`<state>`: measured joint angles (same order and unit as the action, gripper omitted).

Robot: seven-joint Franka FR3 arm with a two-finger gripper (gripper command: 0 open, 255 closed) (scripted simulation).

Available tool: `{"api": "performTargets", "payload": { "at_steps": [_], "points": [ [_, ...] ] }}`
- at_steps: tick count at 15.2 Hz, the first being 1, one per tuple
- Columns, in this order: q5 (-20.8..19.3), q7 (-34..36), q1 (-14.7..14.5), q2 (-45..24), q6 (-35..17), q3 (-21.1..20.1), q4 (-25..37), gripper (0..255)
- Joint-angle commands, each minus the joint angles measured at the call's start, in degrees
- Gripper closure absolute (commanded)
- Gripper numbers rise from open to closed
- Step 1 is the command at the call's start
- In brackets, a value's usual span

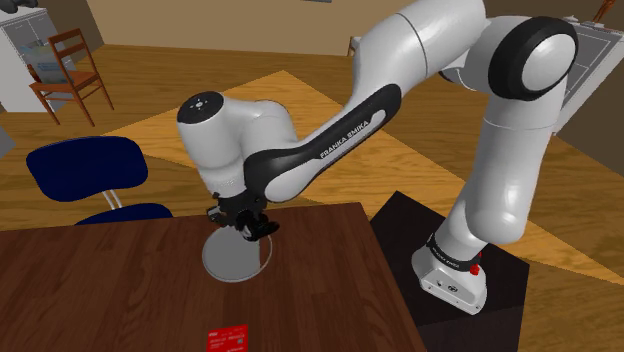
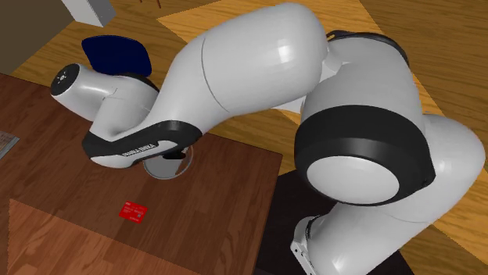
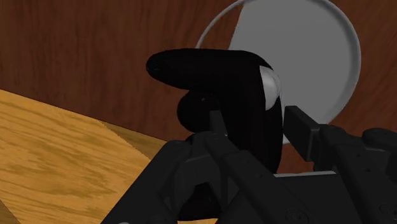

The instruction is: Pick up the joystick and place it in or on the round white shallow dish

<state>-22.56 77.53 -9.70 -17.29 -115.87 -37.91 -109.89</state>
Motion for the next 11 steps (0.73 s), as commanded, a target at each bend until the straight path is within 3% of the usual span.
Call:
{"api": "performTargets", "payload": {
  "at_steps": [1, 3, 11],
  "points": [
    [-1.8, 1.8, -2.5, -4.0, 2.9, 0.3, 5.6, 255],
    [-4.1, 3.6, -6.4, -9.6, 7.0, 0.9, 14.1, 255],
    [-6.2, 5.4, -7.1, -12.4, 2.6, 2.2, 11.8, 255]
  ]
}}
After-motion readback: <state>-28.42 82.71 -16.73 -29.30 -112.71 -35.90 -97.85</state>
